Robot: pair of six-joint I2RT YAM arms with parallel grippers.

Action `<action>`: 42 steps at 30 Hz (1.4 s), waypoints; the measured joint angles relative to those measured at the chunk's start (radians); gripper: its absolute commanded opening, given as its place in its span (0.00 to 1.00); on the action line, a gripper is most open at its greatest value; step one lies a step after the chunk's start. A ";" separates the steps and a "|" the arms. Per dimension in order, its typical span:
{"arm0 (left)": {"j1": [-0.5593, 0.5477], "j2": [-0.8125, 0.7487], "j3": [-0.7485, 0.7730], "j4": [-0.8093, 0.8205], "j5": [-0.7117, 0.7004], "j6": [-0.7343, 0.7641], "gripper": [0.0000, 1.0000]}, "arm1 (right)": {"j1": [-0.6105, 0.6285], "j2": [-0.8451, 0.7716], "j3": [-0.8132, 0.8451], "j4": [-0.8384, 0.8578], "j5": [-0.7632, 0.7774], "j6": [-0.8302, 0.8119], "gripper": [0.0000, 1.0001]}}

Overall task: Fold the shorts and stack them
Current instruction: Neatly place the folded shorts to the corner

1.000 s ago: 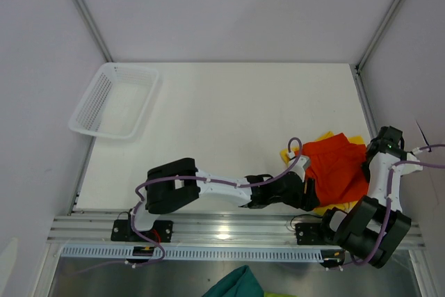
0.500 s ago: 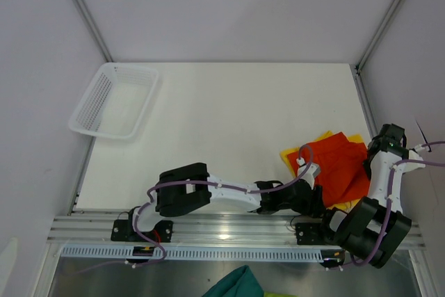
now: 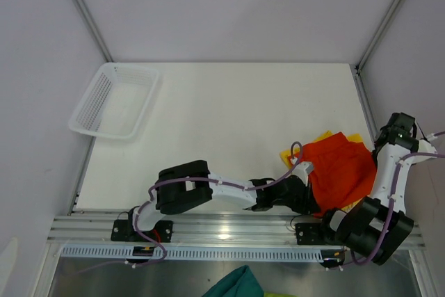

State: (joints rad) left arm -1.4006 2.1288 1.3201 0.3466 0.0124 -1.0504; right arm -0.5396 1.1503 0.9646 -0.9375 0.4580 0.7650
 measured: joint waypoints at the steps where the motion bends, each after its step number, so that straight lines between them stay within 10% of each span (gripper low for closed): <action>1: 0.001 0.000 -0.011 0.013 0.007 -0.010 0.08 | -0.003 0.000 0.010 0.000 0.004 -0.001 0.00; 8: -0.018 0.000 -0.032 0.060 0.037 -0.041 0.18 | -0.076 0.019 -0.063 0.031 -0.019 -0.008 0.11; 9: -0.024 0.000 -0.032 0.062 0.039 -0.042 0.30 | -0.087 0.025 -0.089 0.040 -0.027 -0.006 0.34; 12: -0.035 0.000 -0.038 0.060 0.036 -0.032 0.63 | -0.111 0.032 -0.146 0.046 -0.044 0.000 0.51; 17: -0.035 -0.005 -0.075 0.019 -0.006 -0.015 0.86 | -0.124 0.002 -0.139 0.038 -0.064 -0.008 0.55; 25: -0.025 -0.196 -0.219 -0.037 -0.066 0.019 0.88 | -0.108 -0.167 -0.012 0.055 -0.130 -0.066 0.60; 33: 0.130 -0.459 -0.410 -0.073 -0.111 0.077 0.95 | -0.055 -0.291 -0.081 0.223 -0.537 -0.221 0.93; 42: 0.309 -0.863 -0.526 -0.352 -0.259 0.224 0.99 | 0.246 -0.356 -0.111 0.381 -0.711 -0.318 0.99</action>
State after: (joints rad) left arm -1.0916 1.2659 0.7940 -0.0051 -0.2462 -0.8265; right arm -0.2939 0.7944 0.8539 -0.5568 -0.2527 0.4469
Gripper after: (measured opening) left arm 0.990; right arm 0.993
